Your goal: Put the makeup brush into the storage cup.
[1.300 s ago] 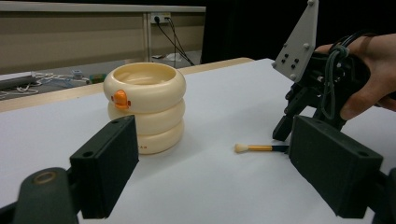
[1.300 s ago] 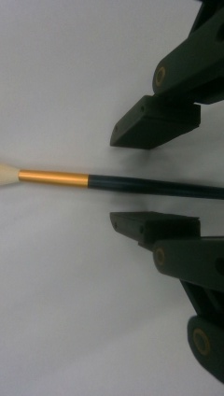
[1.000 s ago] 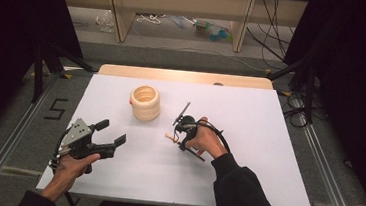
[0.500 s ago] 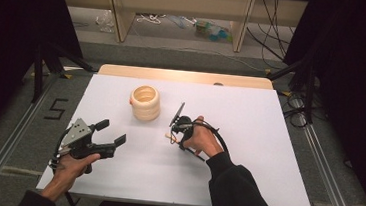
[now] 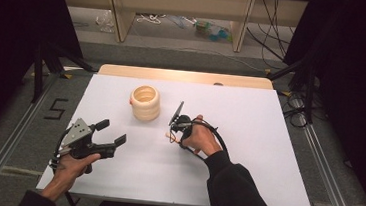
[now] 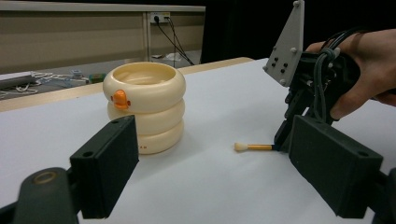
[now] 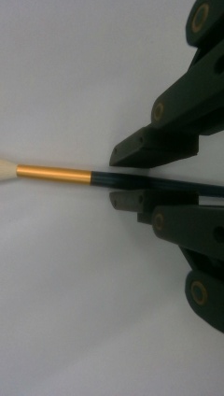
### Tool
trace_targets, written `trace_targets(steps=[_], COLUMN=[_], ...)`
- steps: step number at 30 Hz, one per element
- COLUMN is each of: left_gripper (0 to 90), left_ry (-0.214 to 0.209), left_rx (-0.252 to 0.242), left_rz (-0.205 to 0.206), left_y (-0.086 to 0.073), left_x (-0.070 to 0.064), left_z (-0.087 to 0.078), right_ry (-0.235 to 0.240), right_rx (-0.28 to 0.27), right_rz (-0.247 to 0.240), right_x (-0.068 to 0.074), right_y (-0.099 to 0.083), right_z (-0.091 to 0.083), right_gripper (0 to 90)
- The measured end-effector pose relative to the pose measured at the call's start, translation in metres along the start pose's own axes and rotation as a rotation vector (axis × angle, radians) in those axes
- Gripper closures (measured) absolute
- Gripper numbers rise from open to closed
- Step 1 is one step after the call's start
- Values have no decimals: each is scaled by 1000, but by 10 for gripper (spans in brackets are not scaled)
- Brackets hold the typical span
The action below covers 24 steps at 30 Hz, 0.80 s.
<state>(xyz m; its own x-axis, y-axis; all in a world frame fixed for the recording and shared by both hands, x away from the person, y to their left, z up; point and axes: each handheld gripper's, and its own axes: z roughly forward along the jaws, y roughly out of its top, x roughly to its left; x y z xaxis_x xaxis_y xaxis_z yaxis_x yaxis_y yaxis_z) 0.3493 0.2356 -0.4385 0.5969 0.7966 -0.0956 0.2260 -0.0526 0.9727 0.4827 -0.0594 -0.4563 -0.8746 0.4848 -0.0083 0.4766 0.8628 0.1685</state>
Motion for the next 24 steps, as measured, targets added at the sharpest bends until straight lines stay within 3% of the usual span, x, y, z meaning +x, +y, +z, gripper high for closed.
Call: trace_targets(steps=[1, 2, 6, 8, 18, 21, 23, 24], left_gripper=[157, 157, 156, 156, 157, 157, 156, 156], left_ry=[1, 1, 1, 1, 1, 1, 0, 0], left_rx=[0, 0, -1, 0, 0, 3, 2, 1], left_rz=[2, 2, 1, 1, 1, 2, 4, 2], left_y=[0, 0, 0, 0, 0, 0, 0, 0], left_x=[0, 0, 0, 0, 0, 0, 0, 0], left_z=[0, 0, 0, 0, 0, 0, 0, 0], right_ry=[-7, 4, -19, -23, -22, -31, -29, -7], right_rx=[4, -2, 32, 35, 28, 3, -6, -29], right_rz=[-12, 16, -25, -21, -28, -59, -60, -8], right_x=[-1, 1, 1, 2, 3, 0, 0, 3], right_y=[0, 1, 5, 5, 4, 2, 2, 1], right_z=[0, 1, 0, 1, 0, 1, 1, -2], right_gripper=[781, 784, 797, 806, 831, 831, 831, 831])
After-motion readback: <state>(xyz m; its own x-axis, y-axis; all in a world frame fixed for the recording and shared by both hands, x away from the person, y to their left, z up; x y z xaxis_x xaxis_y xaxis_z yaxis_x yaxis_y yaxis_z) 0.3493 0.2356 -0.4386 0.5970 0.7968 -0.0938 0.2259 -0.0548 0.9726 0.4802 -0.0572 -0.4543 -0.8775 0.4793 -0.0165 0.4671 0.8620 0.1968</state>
